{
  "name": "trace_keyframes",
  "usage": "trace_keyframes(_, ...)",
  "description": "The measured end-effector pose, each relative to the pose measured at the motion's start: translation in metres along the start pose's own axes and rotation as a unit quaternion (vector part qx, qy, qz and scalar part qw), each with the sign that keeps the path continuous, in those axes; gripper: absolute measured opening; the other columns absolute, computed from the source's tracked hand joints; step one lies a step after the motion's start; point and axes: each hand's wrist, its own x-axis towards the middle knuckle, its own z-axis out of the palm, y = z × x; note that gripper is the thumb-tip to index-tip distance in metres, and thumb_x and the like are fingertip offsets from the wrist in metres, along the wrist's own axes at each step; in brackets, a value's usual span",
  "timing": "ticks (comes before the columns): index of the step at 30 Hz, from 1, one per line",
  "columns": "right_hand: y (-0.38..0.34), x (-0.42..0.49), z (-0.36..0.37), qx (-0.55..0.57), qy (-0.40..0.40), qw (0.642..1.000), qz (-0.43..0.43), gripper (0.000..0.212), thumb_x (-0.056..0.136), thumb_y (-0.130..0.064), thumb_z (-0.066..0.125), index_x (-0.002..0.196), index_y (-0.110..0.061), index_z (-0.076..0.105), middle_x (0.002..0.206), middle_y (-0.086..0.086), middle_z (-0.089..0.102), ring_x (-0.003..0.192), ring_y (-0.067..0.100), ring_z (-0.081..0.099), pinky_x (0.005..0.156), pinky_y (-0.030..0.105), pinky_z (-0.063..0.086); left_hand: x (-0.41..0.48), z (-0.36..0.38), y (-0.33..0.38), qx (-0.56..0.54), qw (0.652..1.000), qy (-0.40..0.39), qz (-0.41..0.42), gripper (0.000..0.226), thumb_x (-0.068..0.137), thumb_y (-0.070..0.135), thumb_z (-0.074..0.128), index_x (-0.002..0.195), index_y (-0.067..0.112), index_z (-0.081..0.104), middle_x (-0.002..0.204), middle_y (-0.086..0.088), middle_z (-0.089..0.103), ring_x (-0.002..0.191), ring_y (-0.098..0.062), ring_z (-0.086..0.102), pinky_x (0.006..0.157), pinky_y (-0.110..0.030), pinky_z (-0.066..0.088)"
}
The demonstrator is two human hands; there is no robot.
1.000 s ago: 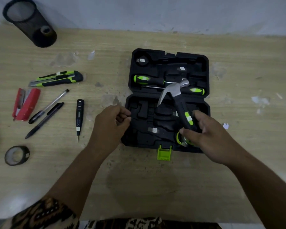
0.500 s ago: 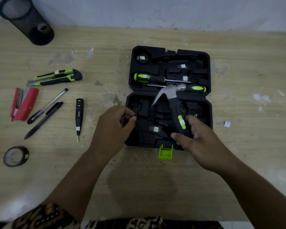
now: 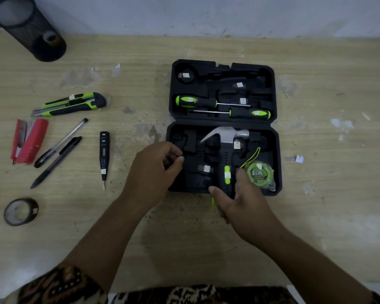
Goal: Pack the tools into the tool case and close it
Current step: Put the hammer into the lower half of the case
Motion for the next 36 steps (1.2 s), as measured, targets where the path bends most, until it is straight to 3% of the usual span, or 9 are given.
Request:
trace_keyframes(8, 0.004, 0.0, 0.008, 0.01, 0.019, 1.0, 0.005, 0.035, 0.08, -0.052, 0.059, 0.098, -0.026, 0.046, 0.075, 0.019, 0.058, 0.063, 0.038, 0.057, 0.05, 0.053, 0.05, 0.001, -0.003, -0.002, -0.003, 1.0, -0.009, 0.009, 0.004, 0.087, 0.017, 0.069, 0.091, 0.019, 0.069, 0.074, 0.016, 0.059, 0.07, 0.002, 0.055, 0.059, -0.005, 0.039)
trace_keyframes(14, 0.003, 0.0, 0.008, 0.0, 0.03, 1.0, 0.004, 0.023, 0.088, -0.035, 0.065, 0.099, -0.024, 0.048, 0.073, -0.002, 0.06, 0.061, 0.016, 0.058, 0.057, 0.044, 0.054, 0.001, -0.004, 0.0, -0.013, 1.0, -0.009, 0.003, 0.004, 0.088, 0.019, 0.069, 0.091, 0.021, 0.069, 0.072, 0.018, 0.058, 0.068, 0.005, 0.055, 0.057, -0.004, 0.039)
trace_keyframes(20, -0.006, 0.002, -0.006, -0.009, -0.056, 0.998, 0.017, 0.027, 0.092, -0.033, 0.063, 0.109, -0.025, 0.043, 0.111, 0.0, 0.063, 0.108, 0.023, 0.059, 0.094, 0.048, 0.051, 0.007, -0.011, 0.007, -0.097, 0.993, -0.001, -0.066, 0.014, 0.096, 0.033, 0.054, 0.105, 0.029, 0.065, 0.084, 0.012, 0.069, 0.076, 0.0, 0.063, 0.063, -0.011, 0.049)
trace_keyframes(23, -0.006, 0.009, -0.021, -0.002, -0.118, 0.993, 0.001, 0.031, 0.092, -0.034, 0.063, 0.117, -0.027, 0.046, 0.12, 0.002, 0.062, 0.109, 0.019, 0.058, 0.099, 0.053, 0.046, 0.014, -0.015, 0.01, -0.146, 0.982, -0.021, -0.114, 0.024, 0.098, 0.038, 0.049, 0.115, 0.028, 0.064, 0.09, 0.011, 0.071, 0.076, 0.0, 0.066, 0.066, -0.021, 0.053)
trace_keyframes(26, -0.013, 0.018, -0.036, -0.051, -0.162, 0.985, -0.044, 0.037, 0.088, -0.042, 0.064, 0.121, -0.032, 0.051, 0.115, -0.005, 0.065, 0.104, 0.019, 0.063, 0.093, 0.049, 0.051, 0.02, -0.02, 0.013, -0.176, 0.974, -0.047, -0.135, 0.03, 0.097, 0.04, 0.051, 0.119, 0.026, 0.065, 0.09, 0.01, 0.072, 0.074, 0.002, 0.066, 0.063, -0.02, 0.05)
trace_keyframes(29, -0.019, 0.032, -0.049, -0.119, -0.194, 0.971, -0.077, 0.032, 0.088, -0.038, 0.066, 0.116, -0.029, 0.053, 0.106, -0.004, 0.067, 0.091, 0.017, 0.063, 0.08, 0.032, 0.052, 0.025, -0.024, 0.016, -0.233, 0.958, -0.067, -0.156, 0.033, 0.094, 0.033, 0.059, 0.124, 0.02, 0.065, 0.095, 0.002, 0.073, 0.072, 0.006, 0.065, 0.058, -0.01, 0.046)
trace_keyframes(31, -0.021, 0.042, -0.054, -0.181, -0.208, 0.956, -0.099, 0.044, 0.087, -0.039, 0.068, 0.125, -0.027, 0.051, 0.12, -0.005, 0.061, 0.105, 0.01, 0.058, 0.09, 0.031, 0.048, 0.026, -0.027, 0.018, -0.245, 0.953, -0.078, -0.159, 0.03, 0.093, 0.028, 0.062, 0.12, 0.016, 0.067, 0.094, -0.002, 0.074, 0.069, 0.008, 0.063, 0.057, -0.006, 0.043)
trace_keyframes(33, -0.023, 0.048, -0.054, -0.246, -0.204, 0.941, -0.113, 0.054, 0.087, -0.039, 0.068, 0.135, -0.025, 0.047, 0.123, -0.004, 0.052, 0.116, 0.012, 0.049, 0.097, 0.031, 0.043, 0.026, -0.028, 0.016, -0.217, 0.961, -0.088, -0.146, 0.022, 0.093, 0.024, 0.063, 0.109, 0.012, 0.072, 0.082, 0.004, 0.072, 0.062, 0.01, 0.06, 0.055, -0.003, 0.04)
trace_keyframes(36, -0.023, 0.055, -0.048, -0.302, -0.186, 0.923, -0.149, 0.064, 0.088, -0.039, 0.067, 0.144, -0.02, 0.042, 0.111, -0.004, 0.043, 0.11, 0.011, 0.035, 0.09, 0.024, 0.034, 0.025, -0.028, 0.01, -0.115, 0.982, -0.082, -0.126, 0.02, 0.092, 0.029, 0.064, 0.099, 0.014, 0.075, 0.076, 0.011, 0.067, 0.061, 0.009, 0.059, 0.055, -0.002, 0.039)
